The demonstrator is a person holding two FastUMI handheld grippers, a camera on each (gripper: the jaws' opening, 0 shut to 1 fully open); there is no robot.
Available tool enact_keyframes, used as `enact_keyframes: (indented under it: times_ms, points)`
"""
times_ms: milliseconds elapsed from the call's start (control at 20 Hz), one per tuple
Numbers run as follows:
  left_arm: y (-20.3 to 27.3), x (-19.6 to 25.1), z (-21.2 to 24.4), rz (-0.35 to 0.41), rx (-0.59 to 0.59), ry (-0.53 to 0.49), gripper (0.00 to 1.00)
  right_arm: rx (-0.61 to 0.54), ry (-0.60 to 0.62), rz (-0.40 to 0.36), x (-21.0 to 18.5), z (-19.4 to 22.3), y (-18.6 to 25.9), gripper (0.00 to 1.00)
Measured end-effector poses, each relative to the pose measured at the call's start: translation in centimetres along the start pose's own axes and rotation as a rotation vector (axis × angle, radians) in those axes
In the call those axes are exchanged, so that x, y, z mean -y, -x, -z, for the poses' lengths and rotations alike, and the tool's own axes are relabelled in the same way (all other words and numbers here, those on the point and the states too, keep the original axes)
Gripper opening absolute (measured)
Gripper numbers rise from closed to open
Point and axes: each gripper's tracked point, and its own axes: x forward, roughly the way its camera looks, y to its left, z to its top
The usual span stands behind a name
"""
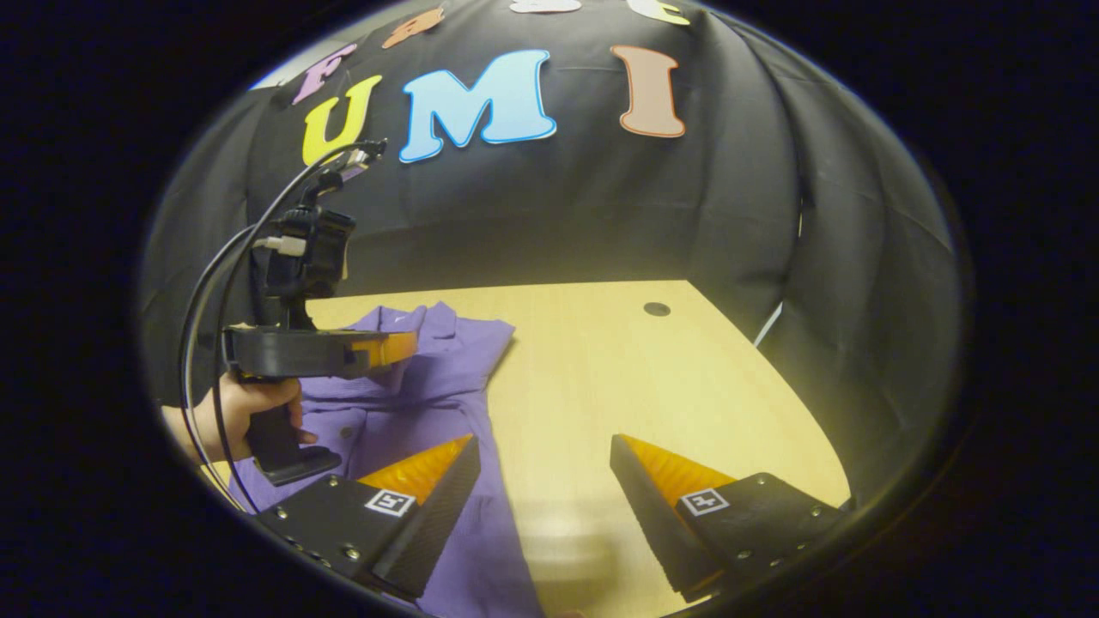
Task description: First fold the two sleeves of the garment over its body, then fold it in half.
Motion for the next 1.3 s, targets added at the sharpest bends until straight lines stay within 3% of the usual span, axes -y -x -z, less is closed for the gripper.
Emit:
enact_keyframes:
  times_ms: [50, 100, 150, 400, 650, 950, 1300]
  points:
    - [0.2, 0.4, 0.0, 0.018, 0.004, 0.001, 0.16, 0.000, 0.001, 0.002, -0.1, 0.0, 0.1, 0.96]
    - [0.6, 0.6, -0.1, 0.031, 0.009, -0.005, 0.15, 0.001, 0.003, 0.004, -0.1, 0.1, 0.1, 0.96]
    - [1.0, 0.8, -0.4, 0.045, 0.023, -0.012, 0.33, 0.003, 0.002, 0.009, -0.2, 0.1, 0.3, 0.96]
    - [5.8, -0.3, -1.8, 0.056, 0.101, -0.077, 0.95, 0.011, 0.017, 0.042, -0.8, 1.4, 1.4, 0.96]
    - [12.7, -4.3, 0.8, 0.037, 0.110, -0.038, 0.95, -0.058, -0.008, 0.039, -1.7, 5.6, 2.4, 0.96]
    - [21.3, -10.4, 9.0, -0.014, 0.052, -0.022, 0.97, -0.153, 0.009, 0.048, -3.0, 10.8, 5.2, 0.96]
    - [29.2, -17.4, 17.8, -0.069, -0.028, 0.034, 0.96, -0.185, 0.003, 0.072, -5.1, 15.6, 8.6, 0.96]
